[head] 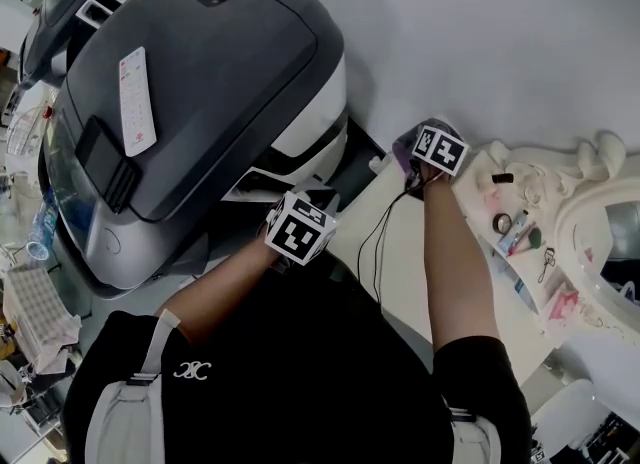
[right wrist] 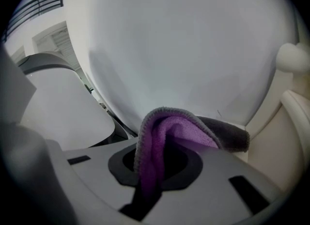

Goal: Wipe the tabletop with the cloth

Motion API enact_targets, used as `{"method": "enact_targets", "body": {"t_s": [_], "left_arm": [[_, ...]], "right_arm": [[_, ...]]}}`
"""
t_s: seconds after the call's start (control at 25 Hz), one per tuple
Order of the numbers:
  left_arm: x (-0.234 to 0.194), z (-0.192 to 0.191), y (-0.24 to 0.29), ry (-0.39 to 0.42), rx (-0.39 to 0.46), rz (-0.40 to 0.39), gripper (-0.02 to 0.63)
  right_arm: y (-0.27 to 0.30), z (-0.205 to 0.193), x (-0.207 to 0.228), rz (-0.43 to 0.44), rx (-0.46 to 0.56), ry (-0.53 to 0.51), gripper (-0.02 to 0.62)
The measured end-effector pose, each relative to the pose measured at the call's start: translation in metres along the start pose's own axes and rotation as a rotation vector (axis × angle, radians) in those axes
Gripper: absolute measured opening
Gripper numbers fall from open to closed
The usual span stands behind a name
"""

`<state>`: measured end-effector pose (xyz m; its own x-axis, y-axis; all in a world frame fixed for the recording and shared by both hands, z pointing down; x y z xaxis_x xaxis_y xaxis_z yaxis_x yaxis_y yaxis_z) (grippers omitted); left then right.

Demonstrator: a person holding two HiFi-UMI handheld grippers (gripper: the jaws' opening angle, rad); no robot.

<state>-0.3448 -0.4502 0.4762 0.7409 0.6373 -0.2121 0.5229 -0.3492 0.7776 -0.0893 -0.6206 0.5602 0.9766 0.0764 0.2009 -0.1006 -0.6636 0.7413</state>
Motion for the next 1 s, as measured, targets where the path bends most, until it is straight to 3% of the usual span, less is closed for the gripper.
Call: {"method": "enact_targets", "body": {"t_s": [0.24, 0.6, 1.0], "left_arm": [[0.003, 0.001, -0.004, -0.044, 0.026, 0.020, 0.004], [0.031, -0.018, -0.009, -0.137, 0.050, 0.081, 0.003], [0.079, -0.055, -0.037, -0.257, 0.092, 0.235, 0.005]], "right_arm": [[-0.010, -0.019, -0.019, 0.073, -0.032, -0.040, 0.041], [-0.030, -0.060, -0.055, 0.228, -0.121, -0.183, 0.041], [-0.064, -0.114, -0.093, 0.431, -0.182, -0.479, 0.041]]}}
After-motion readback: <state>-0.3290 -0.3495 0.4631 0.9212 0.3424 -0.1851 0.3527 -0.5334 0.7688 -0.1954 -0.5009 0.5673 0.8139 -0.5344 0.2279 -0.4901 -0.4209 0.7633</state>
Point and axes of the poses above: the fingertips, and each gripper's own axes: y forward along the fingers, x to its right, z out of its top, the point moved 8 cm from there along -y, backward along the fingers, and after that the axes turned 1 degree about -z, right-handed, at the moved point
